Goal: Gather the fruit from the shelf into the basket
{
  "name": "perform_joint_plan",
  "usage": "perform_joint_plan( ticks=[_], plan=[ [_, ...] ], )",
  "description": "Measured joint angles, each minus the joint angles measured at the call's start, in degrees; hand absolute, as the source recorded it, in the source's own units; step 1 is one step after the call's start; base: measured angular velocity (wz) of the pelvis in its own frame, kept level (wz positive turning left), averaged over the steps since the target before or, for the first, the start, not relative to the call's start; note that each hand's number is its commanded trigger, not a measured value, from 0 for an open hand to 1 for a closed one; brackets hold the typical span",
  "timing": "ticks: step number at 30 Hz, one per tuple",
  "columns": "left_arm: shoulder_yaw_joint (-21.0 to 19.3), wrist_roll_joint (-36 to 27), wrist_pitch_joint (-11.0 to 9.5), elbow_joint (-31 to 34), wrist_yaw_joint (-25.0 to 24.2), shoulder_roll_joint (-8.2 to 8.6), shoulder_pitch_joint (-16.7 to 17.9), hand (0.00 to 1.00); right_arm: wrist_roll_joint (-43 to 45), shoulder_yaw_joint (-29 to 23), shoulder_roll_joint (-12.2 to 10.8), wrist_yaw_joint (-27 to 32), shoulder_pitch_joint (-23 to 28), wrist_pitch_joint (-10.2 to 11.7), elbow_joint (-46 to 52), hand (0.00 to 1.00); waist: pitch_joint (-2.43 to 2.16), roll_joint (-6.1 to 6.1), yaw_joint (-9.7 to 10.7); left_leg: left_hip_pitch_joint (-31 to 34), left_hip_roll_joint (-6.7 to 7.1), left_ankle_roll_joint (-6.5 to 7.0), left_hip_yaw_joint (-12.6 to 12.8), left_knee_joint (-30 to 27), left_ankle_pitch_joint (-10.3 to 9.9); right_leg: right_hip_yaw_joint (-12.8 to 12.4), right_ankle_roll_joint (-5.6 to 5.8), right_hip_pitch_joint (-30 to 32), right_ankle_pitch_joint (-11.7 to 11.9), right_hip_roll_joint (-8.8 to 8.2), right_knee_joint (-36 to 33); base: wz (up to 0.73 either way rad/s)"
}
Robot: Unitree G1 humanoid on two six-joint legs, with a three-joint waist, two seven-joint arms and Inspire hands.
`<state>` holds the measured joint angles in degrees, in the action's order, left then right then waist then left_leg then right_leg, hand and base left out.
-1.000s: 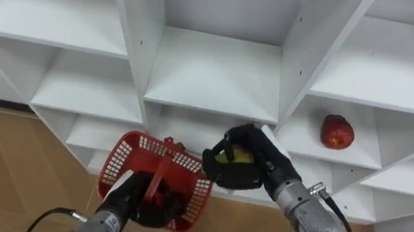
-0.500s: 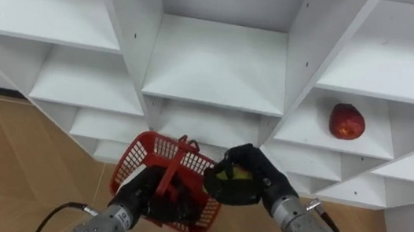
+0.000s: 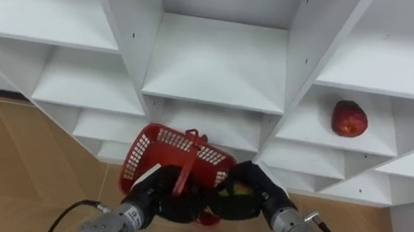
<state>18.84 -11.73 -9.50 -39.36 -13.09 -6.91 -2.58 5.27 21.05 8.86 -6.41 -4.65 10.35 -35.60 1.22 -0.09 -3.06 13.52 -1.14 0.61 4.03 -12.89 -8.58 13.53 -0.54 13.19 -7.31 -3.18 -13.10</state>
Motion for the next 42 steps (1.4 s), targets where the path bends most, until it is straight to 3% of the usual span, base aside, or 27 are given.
perform_joint_plan(
  ticks=[19,25,32,42],
  plan=[
    [0.62,-8.01,0.09,-0.02,-0.36,0.69,-0.53,1.0,-4.39,0.07,-0.7,0.17,-3.47,0.02,-2.5,1.0,0.31,-0.62,1.05,-0.11,-0.03,0.0,0.71,-0.81,0.01,-0.97,-0.12,-0.07,0.02,0.14,-0.31,-0.01],
    [2.29,-13.41,0.08,0.08,0.25,0.68,-0.55,1.0,-0.99,0.32,-1.84,6.12,-4.56,0.05,-2.46,1.0,0.3,-0.59,0.99,-0.07,-0.02,0.0,0.7,-0.85,0.01,-0.91,-0.14,-0.09,-0.01,0.19,-0.3,0.0],
    [4.12,-13.59,0.07,0.13,0.07,1.05,-1.21,1.0,2.12,0.84,-2.0,10.67,-5.46,0.28,-2.46,1.0,0.26,-0.52,0.9,0.04,-0.05,0.0,0.71,-0.81,0.01,-0.91,-0.14,-0.1,-0.01,0.28,-0.1,0.0],
    [6.86,-13.61,0.08,0.13,-0.48,0.97,-1.51,1.0,3.83,3.23,-1.84,12.03,-6.59,0.32,-3.51,1.0,0.24,-0.39,0.8,0.08,-0.1,-0.01,0.66,-0.8,0.01,-0.72,-0.16,-0.25,0.01,0.32,0.0,0.0]
  ],
)
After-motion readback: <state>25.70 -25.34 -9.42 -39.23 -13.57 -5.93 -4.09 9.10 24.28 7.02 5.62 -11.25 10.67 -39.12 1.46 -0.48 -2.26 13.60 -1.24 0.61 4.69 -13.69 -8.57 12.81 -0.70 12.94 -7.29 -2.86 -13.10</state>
